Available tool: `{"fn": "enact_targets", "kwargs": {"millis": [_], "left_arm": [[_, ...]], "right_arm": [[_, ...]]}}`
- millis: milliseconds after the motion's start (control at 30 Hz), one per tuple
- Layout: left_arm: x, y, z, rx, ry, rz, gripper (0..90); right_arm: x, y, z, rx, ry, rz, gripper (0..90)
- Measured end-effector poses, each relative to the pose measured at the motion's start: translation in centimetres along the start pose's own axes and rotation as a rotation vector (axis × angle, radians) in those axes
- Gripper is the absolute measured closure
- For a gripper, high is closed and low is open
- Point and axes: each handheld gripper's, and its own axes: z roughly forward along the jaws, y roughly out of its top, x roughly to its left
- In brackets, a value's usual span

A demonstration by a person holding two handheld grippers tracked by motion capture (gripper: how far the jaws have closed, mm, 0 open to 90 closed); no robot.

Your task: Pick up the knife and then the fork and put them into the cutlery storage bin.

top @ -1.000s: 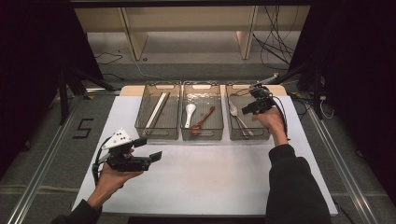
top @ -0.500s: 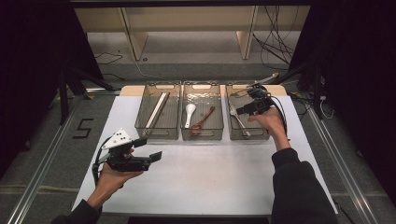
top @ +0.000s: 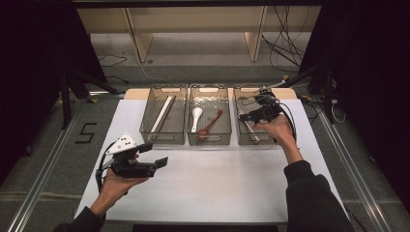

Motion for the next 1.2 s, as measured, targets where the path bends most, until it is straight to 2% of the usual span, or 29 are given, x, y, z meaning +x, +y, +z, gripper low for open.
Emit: {"fn": "enact_targets", "kwargs": {"millis": [100, 300, 567, 733, 1200], "left_arm": [[0.0, 0.0, 0.0, 0.0, 0.0, 0.0, 16.8], [0.0, 0.0, 0.0, 0.001, -0.001, -0.001, 16.8], [0.0, 0.0, 0.1, 0.005, -0.002, 0.0, 16.8], [0.0, 0.1, 0.1, 0.004, -0.003, -0.001, 16.8], [-0.1, 0.0, 0.2, 0.022, -0.019, 0.003, 16.7]], "right_arm": [[0.5, -0.3, -0.2, -0.025, 0.018, 0.001, 39.4], [1.7, -1.1, -0.7, -0.058, 0.033, -0.029, 35.9], [3.2, -2.4, -1.4, -0.126, 0.069, -0.035, 32.6], [3.8, -3.0, -1.9, -0.156, 0.083, -0.037, 30.8], [5.8, -5.8, -2.8, -0.218, 0.108, -0.091, 29.2]]}}
